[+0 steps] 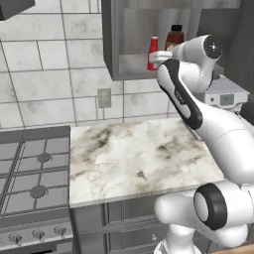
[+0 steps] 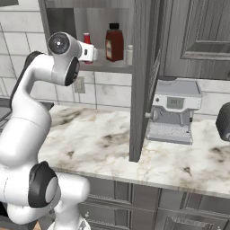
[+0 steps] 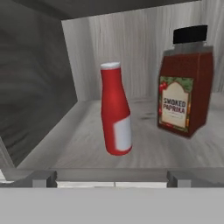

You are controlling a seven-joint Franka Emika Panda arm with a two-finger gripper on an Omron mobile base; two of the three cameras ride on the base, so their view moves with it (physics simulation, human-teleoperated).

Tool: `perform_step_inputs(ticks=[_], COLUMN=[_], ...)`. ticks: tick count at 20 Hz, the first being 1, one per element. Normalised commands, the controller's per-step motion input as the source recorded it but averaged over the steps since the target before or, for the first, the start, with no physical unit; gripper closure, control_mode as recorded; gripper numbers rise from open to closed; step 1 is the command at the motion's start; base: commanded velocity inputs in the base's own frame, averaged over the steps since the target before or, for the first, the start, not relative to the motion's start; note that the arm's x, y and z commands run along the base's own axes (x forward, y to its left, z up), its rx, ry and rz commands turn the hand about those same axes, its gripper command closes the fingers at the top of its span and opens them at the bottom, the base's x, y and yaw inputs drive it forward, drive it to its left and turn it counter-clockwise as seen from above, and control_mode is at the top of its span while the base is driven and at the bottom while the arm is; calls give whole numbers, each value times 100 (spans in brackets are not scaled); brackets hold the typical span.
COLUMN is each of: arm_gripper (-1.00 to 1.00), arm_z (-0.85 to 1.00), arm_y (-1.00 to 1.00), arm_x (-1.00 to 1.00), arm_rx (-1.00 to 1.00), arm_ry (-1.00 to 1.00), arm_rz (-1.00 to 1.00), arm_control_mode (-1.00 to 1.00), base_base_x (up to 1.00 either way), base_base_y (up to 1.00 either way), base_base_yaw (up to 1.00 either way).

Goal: Collect the paprika, ketchup, and shaker from the cabinet and place them next to the stove.

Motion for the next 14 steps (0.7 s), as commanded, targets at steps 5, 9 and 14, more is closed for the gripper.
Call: perform_step_inputs(ticks=[5, 9, 14], arm_gripper=[-100, -100, -100], arm_z=[0, 0, 0], arm_y=[2, 0, 0], arm_x=[7, 1, 1], arm_rx=[0, 0, 0], arm_ry=[-1, 0, 0], arm_rz=[0, 0, 0], arm_control_mode=[-100, -100, -100], base_base_x=[0, 0, 0], base_base_y=[0, 0, 0], base_base_yaw=[0, 0, 0])
